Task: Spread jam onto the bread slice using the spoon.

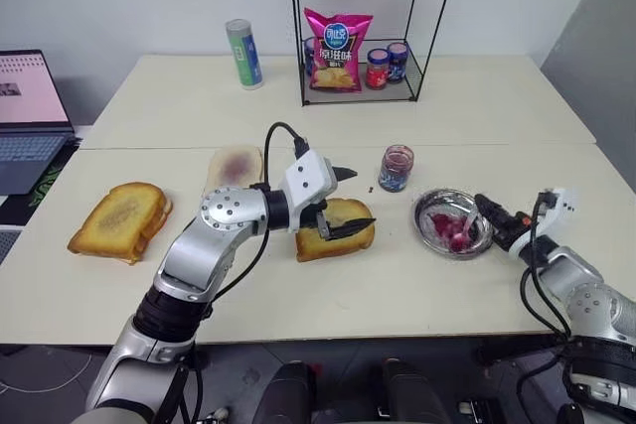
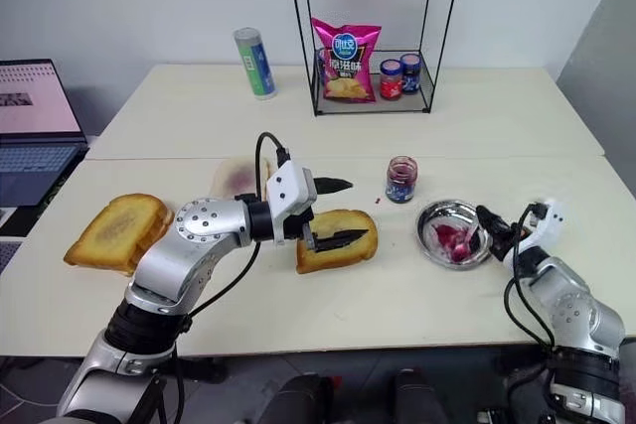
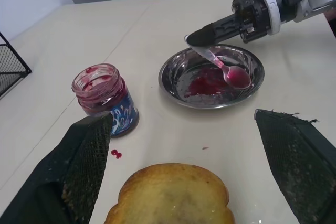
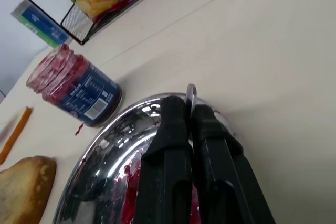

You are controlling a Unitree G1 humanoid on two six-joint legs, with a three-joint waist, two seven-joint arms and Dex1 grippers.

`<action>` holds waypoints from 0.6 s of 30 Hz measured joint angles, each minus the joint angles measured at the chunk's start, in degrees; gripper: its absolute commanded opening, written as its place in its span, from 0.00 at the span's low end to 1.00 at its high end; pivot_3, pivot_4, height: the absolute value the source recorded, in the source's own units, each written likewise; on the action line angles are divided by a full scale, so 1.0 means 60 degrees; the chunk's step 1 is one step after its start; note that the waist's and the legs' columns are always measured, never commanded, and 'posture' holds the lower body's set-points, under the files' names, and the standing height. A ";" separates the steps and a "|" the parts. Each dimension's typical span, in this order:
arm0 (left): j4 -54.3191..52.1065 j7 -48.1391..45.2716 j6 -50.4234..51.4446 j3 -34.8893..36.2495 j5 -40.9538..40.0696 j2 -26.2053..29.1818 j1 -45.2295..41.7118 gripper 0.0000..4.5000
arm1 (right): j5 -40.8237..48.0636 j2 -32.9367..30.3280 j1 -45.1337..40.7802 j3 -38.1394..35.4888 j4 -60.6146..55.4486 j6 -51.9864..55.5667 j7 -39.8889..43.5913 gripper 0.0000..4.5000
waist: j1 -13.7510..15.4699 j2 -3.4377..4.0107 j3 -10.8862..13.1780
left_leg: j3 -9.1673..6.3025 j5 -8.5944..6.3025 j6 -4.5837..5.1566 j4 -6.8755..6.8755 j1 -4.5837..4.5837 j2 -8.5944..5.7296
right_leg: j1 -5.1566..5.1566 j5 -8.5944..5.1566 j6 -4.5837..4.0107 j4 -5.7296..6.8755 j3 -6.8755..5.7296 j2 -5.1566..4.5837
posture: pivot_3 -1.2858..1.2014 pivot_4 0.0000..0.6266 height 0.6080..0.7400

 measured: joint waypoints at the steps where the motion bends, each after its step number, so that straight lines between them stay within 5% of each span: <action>1: -0.0001 0.0014 0.0000 0.0000 0.0000 0.0000 0.0001 1.00 | -0.0032 -0.0004 0.0000 0.0018 -0.0002 -0.0020 0.0003 0.00 | 0.0006 0.0000 0.0000 | 0.0001 0.0000 0.0000 0.0000 0.0000 0.0000 | 0.0000 0.0000 0.0000 0.0000 0.0000 0.0000 | 0.52 0.24 1.00; 18: 0.0105 0.0127 0.0022 0.0308 -0.0082 0.0008 -0.0134 1.00 | 0.0790 -0.0316 -0.1633 -0.0269 -0.0669 0.1492 -0.0759 0.00 | -0.0011 0.0002 0.0005 | 0.0005 0.0000 0.0000 -0.0004 -0.0008 0.0001 | -0.0017 0.0000 -0.0001 0.0006 -0.0003 0.0001 | 0.52 0.24 1.00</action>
